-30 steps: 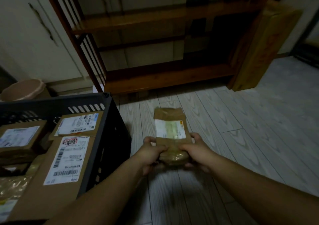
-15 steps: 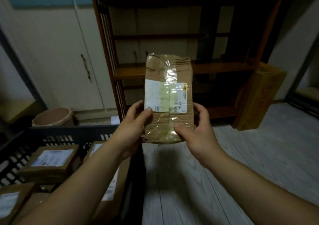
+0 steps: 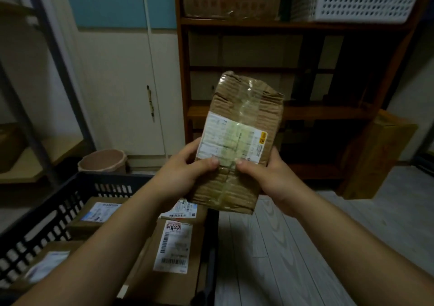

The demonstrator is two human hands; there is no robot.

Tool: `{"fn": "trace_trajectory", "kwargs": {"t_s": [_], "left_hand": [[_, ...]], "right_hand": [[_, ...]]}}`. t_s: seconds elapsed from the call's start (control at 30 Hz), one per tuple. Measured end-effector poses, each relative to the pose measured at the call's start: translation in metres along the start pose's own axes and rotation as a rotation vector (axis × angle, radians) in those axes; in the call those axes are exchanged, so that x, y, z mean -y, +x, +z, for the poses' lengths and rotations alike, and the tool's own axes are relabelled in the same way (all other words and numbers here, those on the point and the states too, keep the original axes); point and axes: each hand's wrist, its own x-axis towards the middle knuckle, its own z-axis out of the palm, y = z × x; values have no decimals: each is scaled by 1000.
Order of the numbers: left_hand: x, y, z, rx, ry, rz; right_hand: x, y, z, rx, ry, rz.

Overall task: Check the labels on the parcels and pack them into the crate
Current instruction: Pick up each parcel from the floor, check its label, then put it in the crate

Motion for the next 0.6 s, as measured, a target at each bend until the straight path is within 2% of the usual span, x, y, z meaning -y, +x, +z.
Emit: {"fn": "trace_trajectory", "kwargs": {"t_s": [0.1, 0.23, 0.33, 0.4, 0.5, 0.6], "left_hand": [[2, -3, -1, -6, 52, -55], [2, -2, 0, -159, -73, -88], [3, 0, 6, -73, -131, -156], [8, 3, 18, -56, -111, -168], [16, 10, 29, -154, -258, -157], [16, 12, 20, -194, -296, -124]], "right_hand": [[2, -1, -11, -64, 120, 21], [3, -2, -19, -128, 305, 68], [6, 2, -21, -196, 438, 87], [5, 2, -19, -210, 454, 74], [1, 4, -17, -250, 392, 55], [4, 10, -30, -423, 341, 33]]}}
